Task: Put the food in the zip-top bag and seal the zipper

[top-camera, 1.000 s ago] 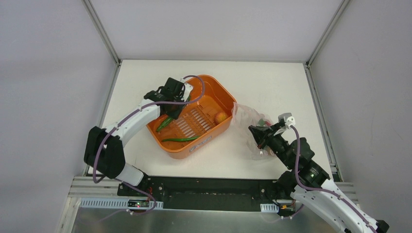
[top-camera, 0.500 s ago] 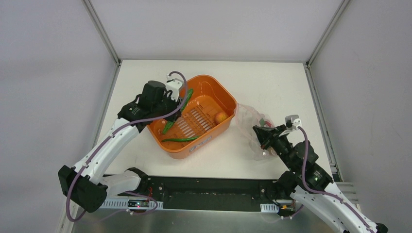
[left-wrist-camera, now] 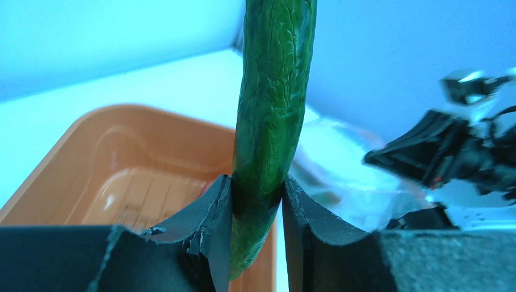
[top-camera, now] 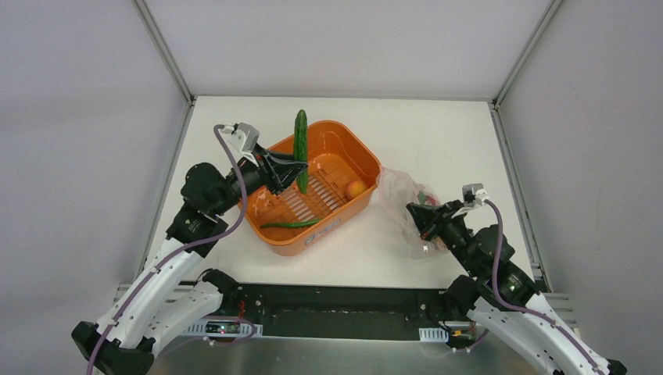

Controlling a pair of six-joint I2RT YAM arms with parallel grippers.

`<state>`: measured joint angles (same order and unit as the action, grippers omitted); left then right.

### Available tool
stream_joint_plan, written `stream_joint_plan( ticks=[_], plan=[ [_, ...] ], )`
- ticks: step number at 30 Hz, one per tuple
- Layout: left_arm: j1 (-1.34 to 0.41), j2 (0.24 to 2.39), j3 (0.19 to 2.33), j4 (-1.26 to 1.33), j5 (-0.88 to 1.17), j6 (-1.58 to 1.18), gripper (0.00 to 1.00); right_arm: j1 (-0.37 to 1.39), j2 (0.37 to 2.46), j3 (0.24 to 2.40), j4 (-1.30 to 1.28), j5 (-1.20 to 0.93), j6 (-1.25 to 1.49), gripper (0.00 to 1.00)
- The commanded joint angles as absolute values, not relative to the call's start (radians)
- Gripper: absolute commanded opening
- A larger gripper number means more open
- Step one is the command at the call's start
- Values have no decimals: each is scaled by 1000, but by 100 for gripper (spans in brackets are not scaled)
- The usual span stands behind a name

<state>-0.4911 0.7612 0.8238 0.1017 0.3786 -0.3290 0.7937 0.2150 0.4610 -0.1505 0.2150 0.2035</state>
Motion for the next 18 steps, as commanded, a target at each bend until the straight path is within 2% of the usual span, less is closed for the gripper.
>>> stream_joint_plan(
  ticks=[1,7,15,18],
  plan=[
    [-560,796,785,568,454,-477,4,796,236,523,-145,255,270,0],
    [-755,898,837,672,397,-367,4,797,242,540,-157,251,301,0],
    [-855,1053,860,836,408,-280,4,796,249,526,-149,223,354,0],
    [-872,1128,868,976,454,-302,3,797,254,530,-150,218,370,0]
  ],
)
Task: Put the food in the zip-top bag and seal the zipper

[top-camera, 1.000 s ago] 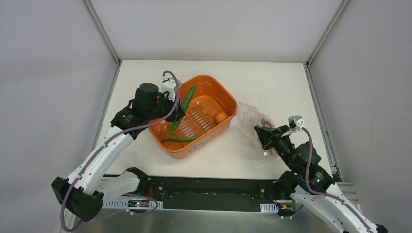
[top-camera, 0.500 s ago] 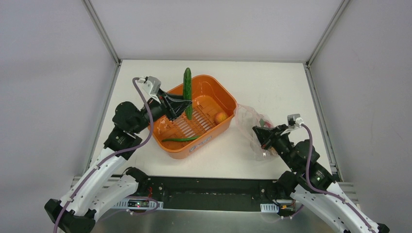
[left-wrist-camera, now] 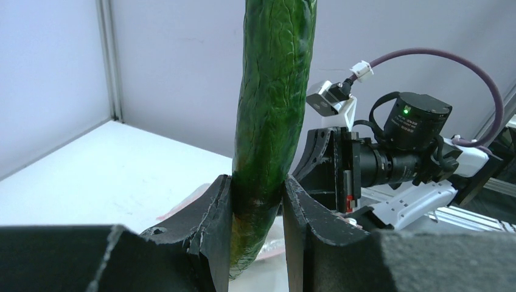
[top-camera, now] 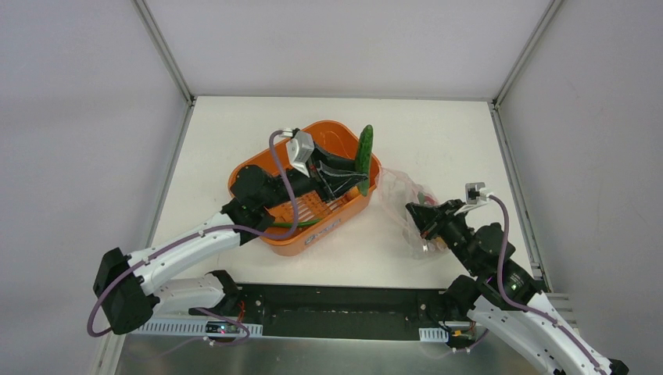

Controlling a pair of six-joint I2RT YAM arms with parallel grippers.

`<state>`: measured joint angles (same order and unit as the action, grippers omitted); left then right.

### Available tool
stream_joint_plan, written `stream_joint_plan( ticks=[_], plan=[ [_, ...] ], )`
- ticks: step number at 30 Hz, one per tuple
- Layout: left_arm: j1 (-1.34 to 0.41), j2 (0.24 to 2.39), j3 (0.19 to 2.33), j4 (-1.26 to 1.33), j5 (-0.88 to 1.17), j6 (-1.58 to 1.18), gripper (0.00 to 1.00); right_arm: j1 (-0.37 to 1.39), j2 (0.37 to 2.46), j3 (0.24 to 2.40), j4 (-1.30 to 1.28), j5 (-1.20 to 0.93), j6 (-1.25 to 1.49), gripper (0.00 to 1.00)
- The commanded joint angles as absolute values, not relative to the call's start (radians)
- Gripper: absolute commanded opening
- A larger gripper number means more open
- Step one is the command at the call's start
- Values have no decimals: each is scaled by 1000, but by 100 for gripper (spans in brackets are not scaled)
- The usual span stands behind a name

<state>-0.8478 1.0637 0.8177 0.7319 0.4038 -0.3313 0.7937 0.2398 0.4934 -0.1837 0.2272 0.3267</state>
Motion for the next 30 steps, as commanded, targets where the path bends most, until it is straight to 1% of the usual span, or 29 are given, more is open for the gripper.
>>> stream_joint_plan(
  ticks=[1,8,11,13,16,21,24,26,27,28,30],
  plan=[
    [-878,1152,874,1012,461,-306,3,796,254,533,-151,219,375,0],
    [-928,1310,964,1104,531,-310,5,797,233,544,-161,236,393,0],
    [-935,1365,976,1104,548,-300,5,798,216,542,-160,263,406,0],
    [-936,1390,971,1092,553,-273,9,797,207,550,-157,267,417,0],
    [-937,1426,976,1041,560,-239,10,798,193,576,-144,262,434,0],
    [-957,1491,998,1048,554,-230,13,796,210,634,-156,245,437,0],
    [-966,1507,1006,1011,540,-195,22,797,222,659,-181,256,437,0],
    [-973,1505,1007,979,535,-165,23,797,224,664,-191,263,437,0],
    [-976,1502,1010,959,536,-153,25,798,223,662,-191,265,438,0],
    [-979,1499,1013,938,536,-141,28,797,221,659,-191,269,438,0],
    [-984,1488,1015,901,534,-112,40,797,217,653,-192,277,437,0]
  ],
)
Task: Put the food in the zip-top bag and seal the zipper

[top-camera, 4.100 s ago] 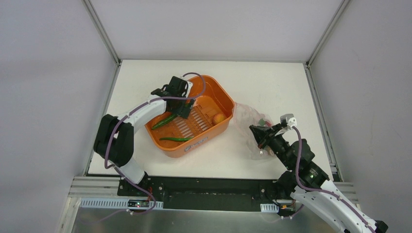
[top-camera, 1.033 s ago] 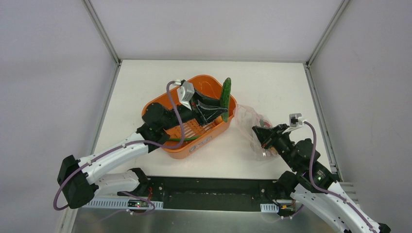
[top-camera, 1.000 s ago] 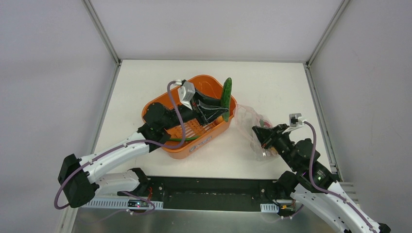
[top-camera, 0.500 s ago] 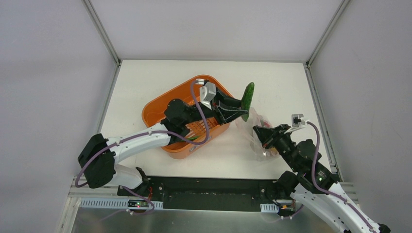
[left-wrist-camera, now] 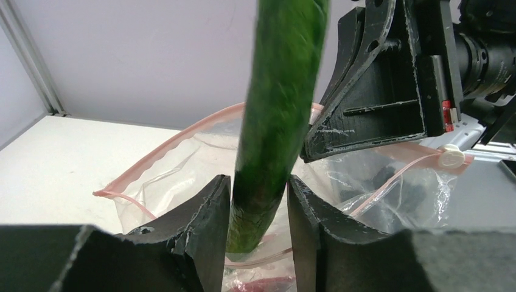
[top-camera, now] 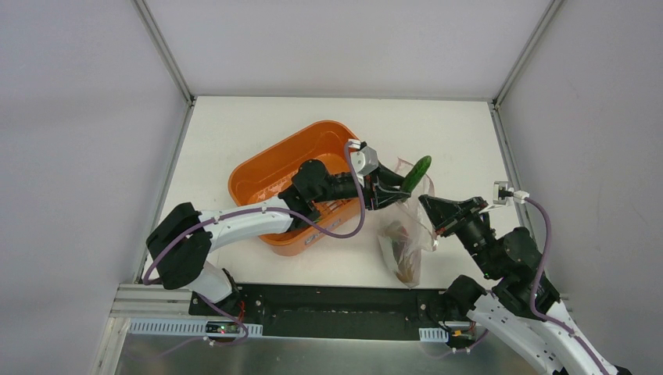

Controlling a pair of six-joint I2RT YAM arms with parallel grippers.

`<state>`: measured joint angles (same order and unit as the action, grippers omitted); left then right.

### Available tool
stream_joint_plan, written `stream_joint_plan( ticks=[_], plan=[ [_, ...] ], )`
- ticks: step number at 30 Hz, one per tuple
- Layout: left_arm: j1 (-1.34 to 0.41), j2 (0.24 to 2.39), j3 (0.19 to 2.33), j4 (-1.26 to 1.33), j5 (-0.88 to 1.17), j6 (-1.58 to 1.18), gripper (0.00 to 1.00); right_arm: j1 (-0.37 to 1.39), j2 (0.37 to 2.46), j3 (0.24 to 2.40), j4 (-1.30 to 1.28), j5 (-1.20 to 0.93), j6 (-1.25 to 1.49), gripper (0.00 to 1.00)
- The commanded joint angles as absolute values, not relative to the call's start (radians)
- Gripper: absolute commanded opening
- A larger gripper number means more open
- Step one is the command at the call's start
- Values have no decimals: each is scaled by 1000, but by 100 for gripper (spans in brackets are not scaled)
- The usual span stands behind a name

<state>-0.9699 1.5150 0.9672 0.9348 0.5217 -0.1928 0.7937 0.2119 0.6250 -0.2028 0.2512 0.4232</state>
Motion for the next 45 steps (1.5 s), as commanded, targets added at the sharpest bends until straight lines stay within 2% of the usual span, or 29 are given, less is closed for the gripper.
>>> stream_joint_plan(
  ticks=[1,6,18,24,31,36,40,45],
  plan=[
    [-987,1481,1018,881,534,-101,42,797,216,649,-191,281,436,0],
    [-990,1448,1030,780,539,-66,61,797,206,640,-190,281,430,0],
    [-990,1306,982,690,471,-54,65,797,199,623,-204,173,351,0],
    [-986,1128,961,363,298,38,76,796,246,661,-293,240,294,0],
    [-909,966,894,79,99,20,87,798,262,737,-298,501,203,0],
    [-796,929,867,-117,87,-55,88,796,289,805,-298,575,121,0],
    [-724,944,862,-219,-21,-99,90,797,307,805,-302,551,122,0],
    [-659,1005,909,-311,-22,-130,90,798,345,765,-301,530,163,0]
  ],
)
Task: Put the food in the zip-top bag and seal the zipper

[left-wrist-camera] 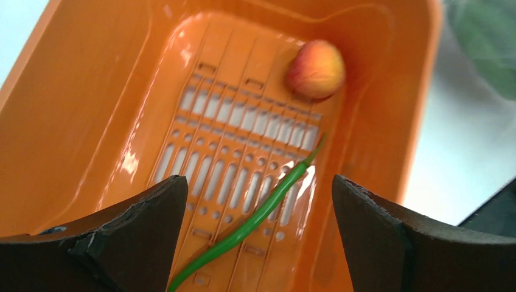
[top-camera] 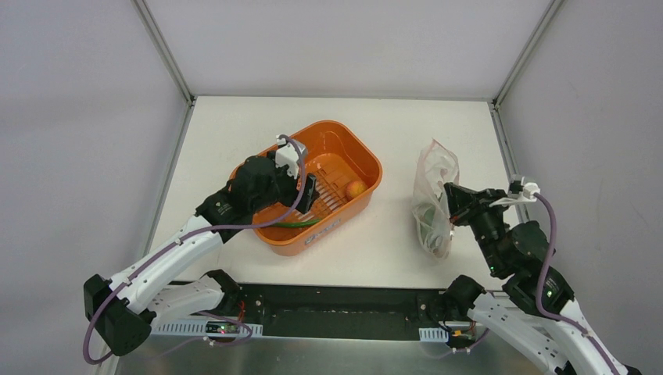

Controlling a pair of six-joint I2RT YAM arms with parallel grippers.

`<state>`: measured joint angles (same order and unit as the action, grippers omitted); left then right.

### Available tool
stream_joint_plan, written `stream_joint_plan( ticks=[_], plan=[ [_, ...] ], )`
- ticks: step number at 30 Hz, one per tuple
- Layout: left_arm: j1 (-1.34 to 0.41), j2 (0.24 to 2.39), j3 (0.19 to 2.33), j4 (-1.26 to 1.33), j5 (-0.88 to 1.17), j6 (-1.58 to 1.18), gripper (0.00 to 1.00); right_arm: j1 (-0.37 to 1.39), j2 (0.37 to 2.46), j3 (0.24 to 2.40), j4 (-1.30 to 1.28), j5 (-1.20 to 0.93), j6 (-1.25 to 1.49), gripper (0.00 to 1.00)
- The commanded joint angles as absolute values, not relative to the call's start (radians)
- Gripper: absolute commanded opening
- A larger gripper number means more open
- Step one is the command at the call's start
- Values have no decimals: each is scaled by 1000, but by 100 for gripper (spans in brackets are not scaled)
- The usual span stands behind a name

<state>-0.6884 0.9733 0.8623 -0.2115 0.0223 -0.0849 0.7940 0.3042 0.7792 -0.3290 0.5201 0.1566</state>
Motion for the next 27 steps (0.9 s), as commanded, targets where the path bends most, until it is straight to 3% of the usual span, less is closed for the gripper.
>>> stream_joint_plan(
  ticks=[1,14,24,27],
  plan=[
    [-656,1014,908,-309,-20,-130,90,798,353,754,-296,537,166,0],
    [-610,1008,897,-343,-2,-153,91,798,459,806,-272,626,111,0],
    [-568,1076,986,-257,44,-101,96,797,395,570,7,636,101,0],
    [-561,1124,1022,-213,83,-76,95,796,373,456,146,744,107,0]
  ],
)
